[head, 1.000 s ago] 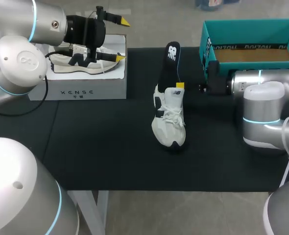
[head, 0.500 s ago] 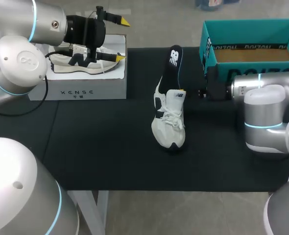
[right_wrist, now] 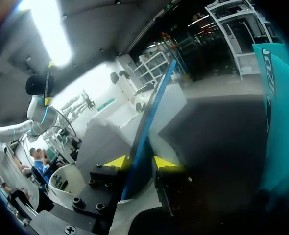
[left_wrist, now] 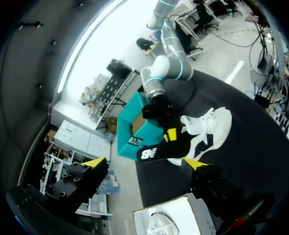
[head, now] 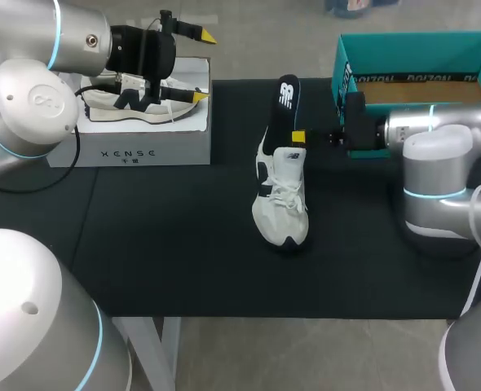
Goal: Take the shoe out of the shoebox, open the shoe tongue, remove and reinsert the insole, then place the shoe into the shoebox
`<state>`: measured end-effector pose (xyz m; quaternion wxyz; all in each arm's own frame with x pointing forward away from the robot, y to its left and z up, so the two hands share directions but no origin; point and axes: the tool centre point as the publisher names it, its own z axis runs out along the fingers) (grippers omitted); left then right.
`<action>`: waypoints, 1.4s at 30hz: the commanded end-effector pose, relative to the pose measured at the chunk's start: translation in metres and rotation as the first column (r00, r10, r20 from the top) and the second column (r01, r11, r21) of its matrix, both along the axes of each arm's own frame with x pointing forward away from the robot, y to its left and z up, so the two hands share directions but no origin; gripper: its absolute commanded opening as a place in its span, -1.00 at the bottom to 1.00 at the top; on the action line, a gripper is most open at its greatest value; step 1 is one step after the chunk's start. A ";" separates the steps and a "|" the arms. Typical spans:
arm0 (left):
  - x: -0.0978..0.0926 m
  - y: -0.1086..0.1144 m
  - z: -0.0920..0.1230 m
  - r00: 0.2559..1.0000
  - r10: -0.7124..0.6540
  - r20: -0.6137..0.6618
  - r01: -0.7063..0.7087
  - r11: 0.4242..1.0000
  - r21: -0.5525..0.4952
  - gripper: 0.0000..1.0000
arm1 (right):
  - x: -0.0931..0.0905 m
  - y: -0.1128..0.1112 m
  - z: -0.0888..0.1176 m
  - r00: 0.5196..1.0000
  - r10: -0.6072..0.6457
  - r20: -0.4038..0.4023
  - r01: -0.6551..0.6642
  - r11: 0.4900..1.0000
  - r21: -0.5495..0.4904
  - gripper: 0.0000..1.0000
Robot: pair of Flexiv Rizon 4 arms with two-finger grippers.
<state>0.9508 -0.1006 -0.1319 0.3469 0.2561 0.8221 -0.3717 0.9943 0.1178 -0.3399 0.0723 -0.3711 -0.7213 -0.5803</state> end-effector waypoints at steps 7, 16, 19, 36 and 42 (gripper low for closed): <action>0.000 -0.001 0.000 1.000 0.001 -0.001 -0.001 1.000 0.004 1.00 | 0.010 0.000 -0.001 1.000 -0.006 -0.015 0.006 1.000 -0.012 -1.00; 0.000 -0.001 0.000 1.000 0.001 -0.001 -0.001 1.000 0.004 1.00 | -0.015 0.002 -0.007 0.999 0.011 -0.046 -0.012 1.000 -0.018 -1.00; 0.000 -0.001 0.000 1.000 0.001 -0.001 -0.001 1.000 0.004 1.00 | -0.027 0.002 -0.014 0.997 0.026 -0.077 -0.028 0.999 -0.027 -1.00; 0.000 -0.001 0.000 1.000 0.001 -0.001 -0.001 1.000 0.004 1.00 | -0.016 0.004 -0.015 0.996 0.046 -0.082 -0.052 0.997 -0.061 -0.18; 0.000 -0.001 0.000 1.000 0.001 -0.001 -0.001 1.000 0.004 1.00 | 0.003 0.003 -0.011 0.997 0.043 -0.060 -0.048 0.996 -0.073 -0.32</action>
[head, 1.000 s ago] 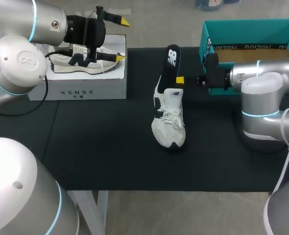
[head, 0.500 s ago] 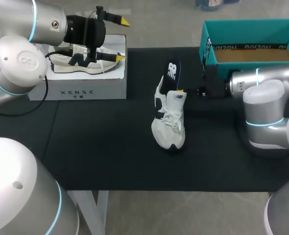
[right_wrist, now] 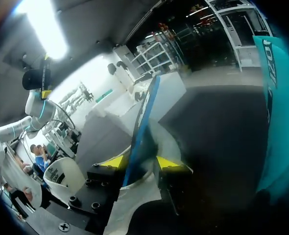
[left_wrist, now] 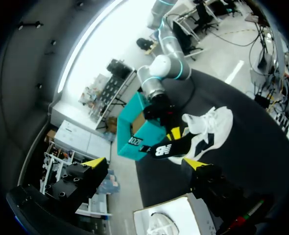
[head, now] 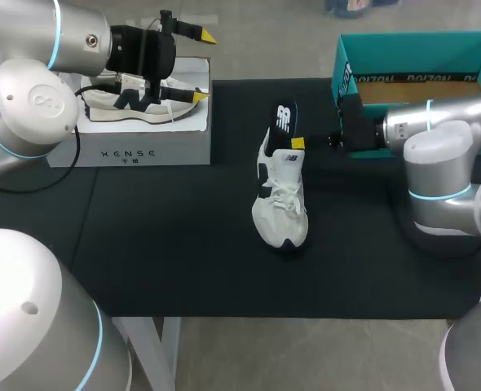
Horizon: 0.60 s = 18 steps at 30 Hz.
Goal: Take the shoe out of the shoebox, open the shoe tongue, remove and reinsert the insole, then place the shoe into the shoebox
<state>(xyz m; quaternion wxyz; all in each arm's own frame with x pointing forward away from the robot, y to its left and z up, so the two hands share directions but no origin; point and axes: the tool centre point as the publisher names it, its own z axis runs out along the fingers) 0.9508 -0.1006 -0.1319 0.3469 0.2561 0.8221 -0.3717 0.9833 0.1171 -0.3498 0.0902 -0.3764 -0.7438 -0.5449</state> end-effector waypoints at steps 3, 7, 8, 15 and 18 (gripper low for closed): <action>0.000 -0.001 0.000 1.000 0.001 -0.001 -0.001 1.000 0.004 1.00 | 0.021 0.001 -0.001 1.000 -0.008 0.001 0.008 1.000 -0.014 -0.36; 0.000 -0.001 0.000 1.000 0.001 -0.001 -0.001 1.000 0.004 1.00 | 0.026 -0.001 0.000 1.000 -0.026 0.004 0.026 1.000 -0.008 -0.54; 0.000 -0.001 0.000 1.000 0.001 -0.001 -0.001 1.000 0.004 1.00 | 0.026 -0.001 0.000 1.000 -0.031 0.006 0.031 1.000 -0.005 -0.60; 0.000 -0.001 0.000 1.000 0.001 -0.001 -0.001 1.000 0.004 1.00 | 0.016 0.003 0.002 1.000 -0.027 0.003 0.027 1.000 0.005 -1.00; 0.000 -0.001 0.000 1.000 0.001 -0.001 -0.001 1.000 0.004 1.00 | 0.007 0.005 0.000 1.000 -0.002 -0.010 0.002 1.000 0.000 -1.00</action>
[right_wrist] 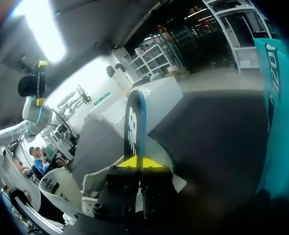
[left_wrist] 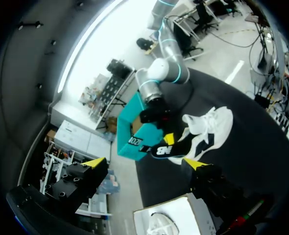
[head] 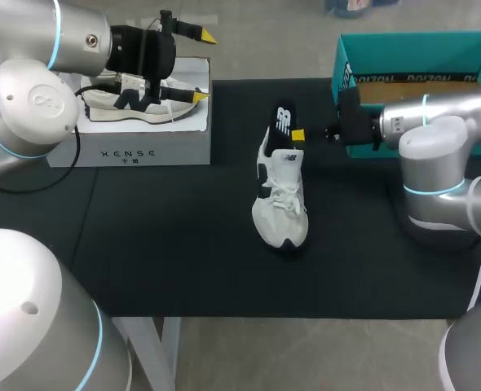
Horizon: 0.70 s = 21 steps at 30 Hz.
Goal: Take the shoe out of the shoebox, open the shoe tongue, remove and reinsert the insole, then place the shoe into the shoebox
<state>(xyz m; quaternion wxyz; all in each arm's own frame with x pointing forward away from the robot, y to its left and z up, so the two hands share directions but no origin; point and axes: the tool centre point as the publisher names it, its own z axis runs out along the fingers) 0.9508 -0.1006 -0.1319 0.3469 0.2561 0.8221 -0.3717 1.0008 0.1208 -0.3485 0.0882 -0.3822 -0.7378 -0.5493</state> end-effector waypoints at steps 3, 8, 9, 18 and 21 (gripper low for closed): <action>0.000 -0.001 0.000 1.000 0.001 -0.001 -0.001 1.000 0.004 1.00 | -0.019 0.001 -0.004 0.999 0.027 -0.023 -0.027 0.999 -0.016 -1.00; 0.000 -0.001 0.000 1.000 0.001 -0.001 -0.001 1.000 0.004 1.00 | -0.033 0.001 -0.011 0.997 0.057 -0.058 -0.059 0.998 -0.028 -1.00; 0.000 -0.001 0.000 1.000 0.001 -0.001 -0.001 1.000 0.004 1.00 | -0.035 0.002 -0.013 0.996 0.062 -0.064 -0.064 0.997 -0.032 -1.00; 0.000 -0.001 0.000 1.000 0.001 -0.001 -0.001 1.000 0.004 1.00 | -0.037 0.004 -0.018 0.993 0.077 -0.087 -0.080 0.996 -0.028 -0.32; 0.000 -0.001 0.000 1.000 0.001 -0.001 -0.001 1.000 0.004 1.00 | -0.026 0.002 -0.012 0.995 0.067 -0.069 -0.069 0.997 -0.026 -0.20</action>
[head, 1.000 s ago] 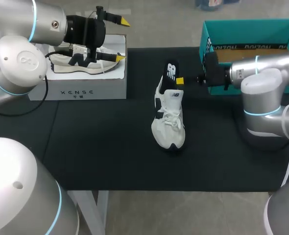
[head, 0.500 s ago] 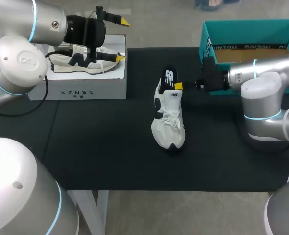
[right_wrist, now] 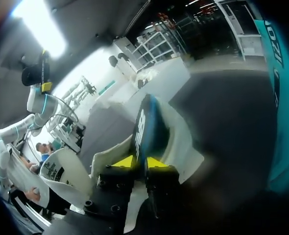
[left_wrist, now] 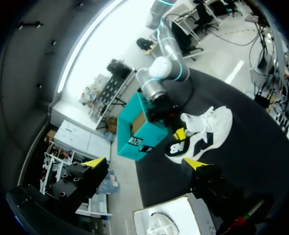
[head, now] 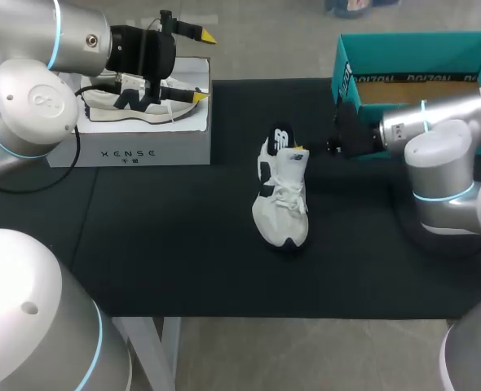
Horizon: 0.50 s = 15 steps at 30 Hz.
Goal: Take the shoe out of the shoebox, open the shoe tongue, remove and reinsert the insole, then place the shoe into the shoebox
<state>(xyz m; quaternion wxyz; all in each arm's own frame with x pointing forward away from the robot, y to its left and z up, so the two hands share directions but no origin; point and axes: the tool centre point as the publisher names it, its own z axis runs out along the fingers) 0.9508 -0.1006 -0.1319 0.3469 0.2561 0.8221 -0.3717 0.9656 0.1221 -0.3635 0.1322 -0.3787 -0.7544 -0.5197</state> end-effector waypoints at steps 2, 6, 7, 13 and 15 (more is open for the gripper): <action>0.000 -0.001 0.000 1.000 0.001 -0.001 -0.001 1.000 0.004 1.00 | 0.017 0.001 0.006 1.000 -0.007 0.023 0.006 1.000 0.003 -0.22; 0.000 -0.001 0.000 1.000 0.001 -0.001 -0.001 1.000 0.004 1.00 | 0.027 0.002 0.010 0.999 -0.007 0.039 0.007 1.000 0.003 -0.24; 0.000 -0.001 0.000 1.000 0.001 -0.001 -0.001 1.000 0.004 1.00 | 0.029 0.003 0.011 0.999 -0.005 0.043 0.005 1.000 0.001 -0.25; 0.000 -0.001 0.000 1.000 0.001 -0.001 -0.001 1.000 0.004 1.00 | 0.034 0.003 0.010 0.999 -0.009 0.044 0.009 1.000 -0.002 -0.25; 0.000 -0.001 0.000 1.000 0.001 -0.001 -0.001 1.000 0.004 1.00 | 0.035 0.003 0.010 0.999 -0.014 0.044 0.014 1.000 -0.002 -0.23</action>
